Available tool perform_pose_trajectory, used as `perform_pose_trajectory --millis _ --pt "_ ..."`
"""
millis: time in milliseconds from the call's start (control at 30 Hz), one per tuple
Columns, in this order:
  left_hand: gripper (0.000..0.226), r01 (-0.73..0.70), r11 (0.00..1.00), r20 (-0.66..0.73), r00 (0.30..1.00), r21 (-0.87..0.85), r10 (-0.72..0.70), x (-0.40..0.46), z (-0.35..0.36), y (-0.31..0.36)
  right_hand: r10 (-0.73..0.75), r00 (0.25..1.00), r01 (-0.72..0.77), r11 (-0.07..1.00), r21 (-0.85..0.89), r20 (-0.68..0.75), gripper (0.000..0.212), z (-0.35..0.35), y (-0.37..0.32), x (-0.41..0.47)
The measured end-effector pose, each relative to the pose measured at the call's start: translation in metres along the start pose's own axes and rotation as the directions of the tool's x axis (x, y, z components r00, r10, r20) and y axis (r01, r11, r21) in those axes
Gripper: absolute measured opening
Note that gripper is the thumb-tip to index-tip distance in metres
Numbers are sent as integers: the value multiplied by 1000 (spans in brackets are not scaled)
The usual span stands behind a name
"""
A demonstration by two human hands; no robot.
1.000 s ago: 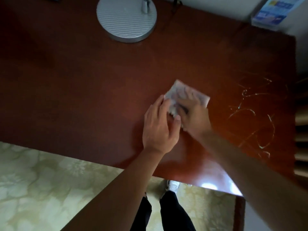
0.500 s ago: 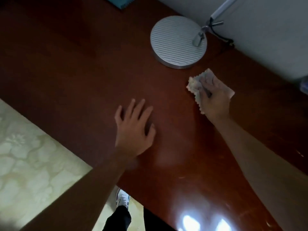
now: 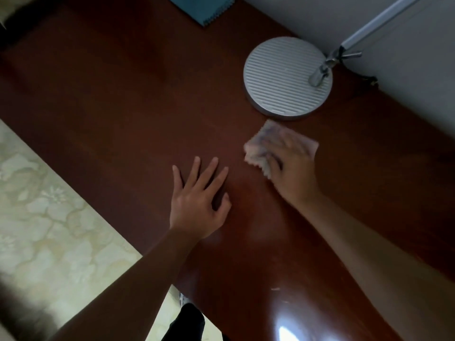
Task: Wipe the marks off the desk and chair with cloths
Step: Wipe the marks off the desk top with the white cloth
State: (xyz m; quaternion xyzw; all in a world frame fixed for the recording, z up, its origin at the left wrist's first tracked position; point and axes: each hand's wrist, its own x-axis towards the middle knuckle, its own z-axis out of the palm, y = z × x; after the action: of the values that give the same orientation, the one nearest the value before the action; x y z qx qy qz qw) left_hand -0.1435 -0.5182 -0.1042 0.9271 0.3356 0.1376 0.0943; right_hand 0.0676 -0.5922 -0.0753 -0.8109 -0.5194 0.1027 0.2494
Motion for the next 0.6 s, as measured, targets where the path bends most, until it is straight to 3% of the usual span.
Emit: perform_pose_trajectory --millis 167,267,333,500,600 --pt "52 11 998 -5 1000 -62 -12 -1 -2 -1 -281 938 250 954 165 205 36 24 -51 -128" --pt "48 39 994 -19 999 -105 -41 2 -3 1 -324 922 295 942 159 212 35 19 -39 -106" --pt "45 70 984 -34 996 -167 -76 5 -4 1 -276 950 264 960 92 149 33 20 -32 -58" --pt "44 190 922 -35 976 -336 -214 1 -13 1 46 999 -46 998 33 -1 35 40 -52 35" --pt "37 300 801 -23 931 -518 -364 3 -25 -6 17 1000 -17 999 27 -2 37 54 -83 -6"
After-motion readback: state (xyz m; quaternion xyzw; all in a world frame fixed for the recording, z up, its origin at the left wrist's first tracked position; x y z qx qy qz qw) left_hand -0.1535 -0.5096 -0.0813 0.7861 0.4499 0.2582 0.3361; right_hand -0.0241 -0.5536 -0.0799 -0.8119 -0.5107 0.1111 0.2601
